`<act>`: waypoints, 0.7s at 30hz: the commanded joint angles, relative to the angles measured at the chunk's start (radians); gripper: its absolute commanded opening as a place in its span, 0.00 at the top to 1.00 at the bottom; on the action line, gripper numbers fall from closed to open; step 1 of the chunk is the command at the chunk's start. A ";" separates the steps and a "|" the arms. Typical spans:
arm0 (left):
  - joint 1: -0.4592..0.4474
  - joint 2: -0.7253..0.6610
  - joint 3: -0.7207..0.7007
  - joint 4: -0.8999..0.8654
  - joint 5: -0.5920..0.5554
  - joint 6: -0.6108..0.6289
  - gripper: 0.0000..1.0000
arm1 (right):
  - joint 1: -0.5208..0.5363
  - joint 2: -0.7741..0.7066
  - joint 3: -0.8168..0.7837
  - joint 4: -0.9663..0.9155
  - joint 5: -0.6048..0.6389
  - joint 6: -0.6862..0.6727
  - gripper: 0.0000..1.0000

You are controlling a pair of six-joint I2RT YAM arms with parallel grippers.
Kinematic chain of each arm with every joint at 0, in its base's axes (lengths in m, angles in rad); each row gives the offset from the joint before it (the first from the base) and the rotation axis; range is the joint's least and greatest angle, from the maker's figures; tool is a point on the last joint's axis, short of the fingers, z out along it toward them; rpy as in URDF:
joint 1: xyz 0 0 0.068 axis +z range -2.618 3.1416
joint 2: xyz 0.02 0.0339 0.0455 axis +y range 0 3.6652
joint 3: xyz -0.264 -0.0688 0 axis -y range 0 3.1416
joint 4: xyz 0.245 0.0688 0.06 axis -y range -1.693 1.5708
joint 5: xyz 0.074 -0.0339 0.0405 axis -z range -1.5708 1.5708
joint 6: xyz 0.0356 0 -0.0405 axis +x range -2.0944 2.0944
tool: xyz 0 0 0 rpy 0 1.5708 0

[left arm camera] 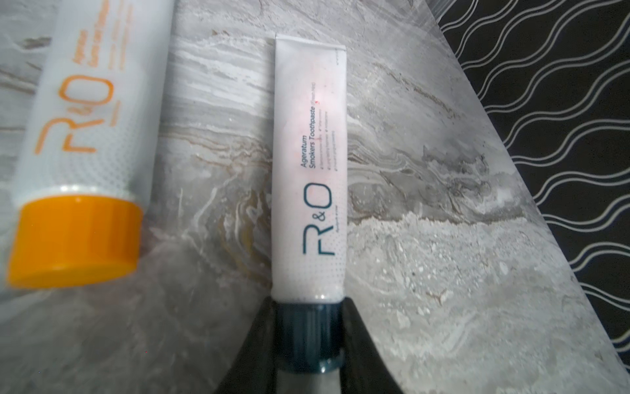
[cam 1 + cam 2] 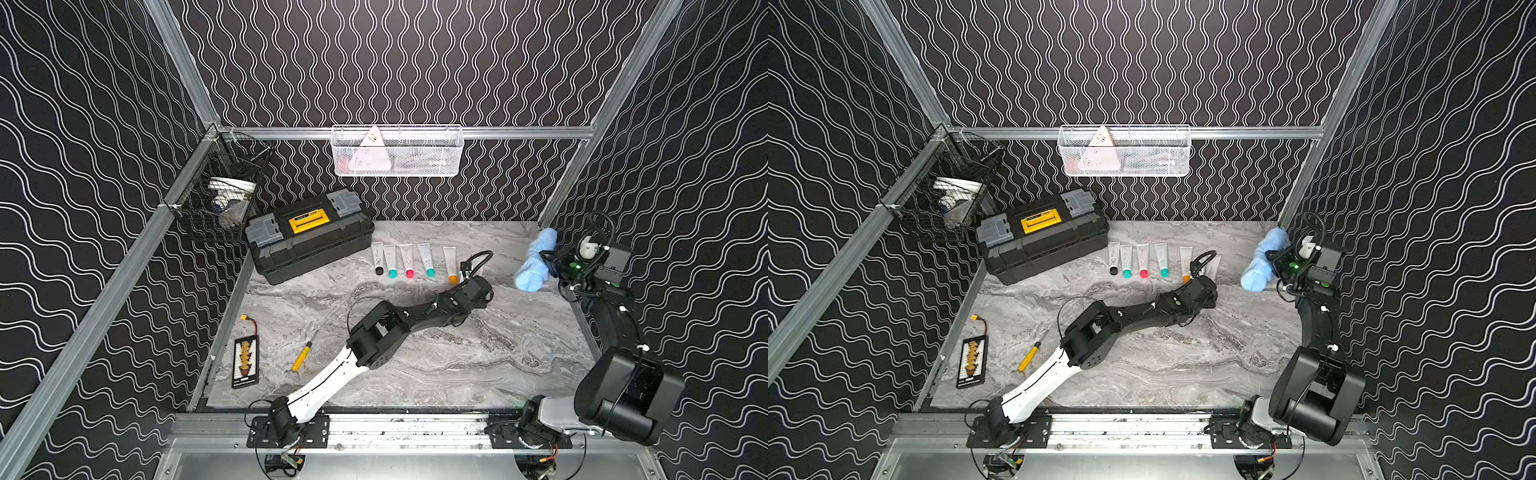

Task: Wipe the surface of the toothpaste tube
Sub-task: Move the toothpaste to the center of the board.

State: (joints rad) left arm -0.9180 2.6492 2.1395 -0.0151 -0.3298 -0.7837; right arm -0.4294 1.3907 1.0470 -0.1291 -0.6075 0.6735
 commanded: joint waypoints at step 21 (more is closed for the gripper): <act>0.017 0.059 0.073 -0.014 -0.041 0.006 0.71 | 0.000 0.001 -0.018 0.065 -0.038 0.040 1.00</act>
State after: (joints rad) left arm -0.9035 2.7060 2.2086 0.0090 -0.3729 -0.7830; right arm -0.4294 1.3914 1.0309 -0.0998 -0.6369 0.6994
